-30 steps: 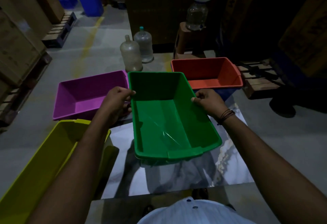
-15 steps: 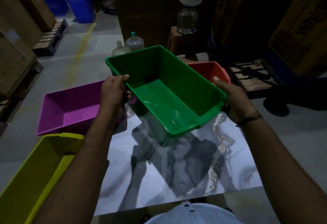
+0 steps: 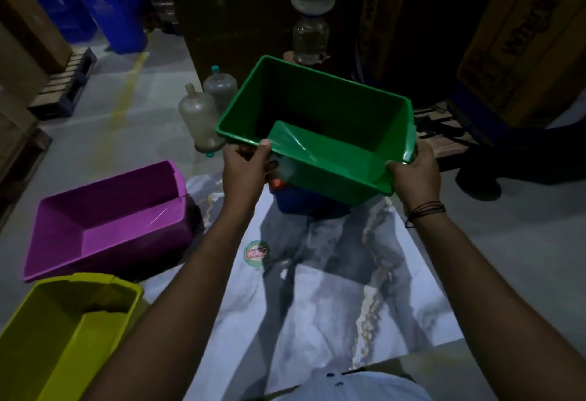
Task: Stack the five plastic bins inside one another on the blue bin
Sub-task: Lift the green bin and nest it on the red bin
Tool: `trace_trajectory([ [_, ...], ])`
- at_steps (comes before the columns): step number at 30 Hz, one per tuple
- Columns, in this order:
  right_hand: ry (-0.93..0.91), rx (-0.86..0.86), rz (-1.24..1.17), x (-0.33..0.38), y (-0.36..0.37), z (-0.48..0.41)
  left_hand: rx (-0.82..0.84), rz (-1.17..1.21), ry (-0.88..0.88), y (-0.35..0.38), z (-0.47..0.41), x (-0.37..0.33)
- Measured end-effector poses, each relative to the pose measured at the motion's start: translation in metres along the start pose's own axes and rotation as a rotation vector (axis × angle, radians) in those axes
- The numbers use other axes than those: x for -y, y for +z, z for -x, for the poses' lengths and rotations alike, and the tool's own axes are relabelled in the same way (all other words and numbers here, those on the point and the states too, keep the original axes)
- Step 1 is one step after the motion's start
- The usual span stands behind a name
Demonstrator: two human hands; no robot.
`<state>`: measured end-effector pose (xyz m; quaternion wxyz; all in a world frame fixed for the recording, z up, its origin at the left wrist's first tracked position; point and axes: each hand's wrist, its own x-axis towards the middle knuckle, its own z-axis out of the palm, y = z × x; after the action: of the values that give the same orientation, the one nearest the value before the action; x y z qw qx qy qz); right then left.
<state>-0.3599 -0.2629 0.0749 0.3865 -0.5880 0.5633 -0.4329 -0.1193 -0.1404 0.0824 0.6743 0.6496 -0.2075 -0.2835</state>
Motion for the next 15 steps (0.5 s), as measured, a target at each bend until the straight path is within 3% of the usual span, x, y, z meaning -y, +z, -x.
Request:
trace_trajectory([
  [4, -0.055, -0.092, -0.007, -0.006, -0.011, -0.042, -0.161, -0.138, 0.095, -0.001, -0.02, 0.003],
  [9, -0.034, -0.074, 0.034, -0.015, -0.012, -0.102, -0.131, -0.362, 0.144, 0.01, -0.046, 0.015],
  [15, -0.074, -0.003, 0.068, -0.015, 0.001, -0.149, -0.193, -0.426, 0.111, 0.03, -0.055, 0.028],
])
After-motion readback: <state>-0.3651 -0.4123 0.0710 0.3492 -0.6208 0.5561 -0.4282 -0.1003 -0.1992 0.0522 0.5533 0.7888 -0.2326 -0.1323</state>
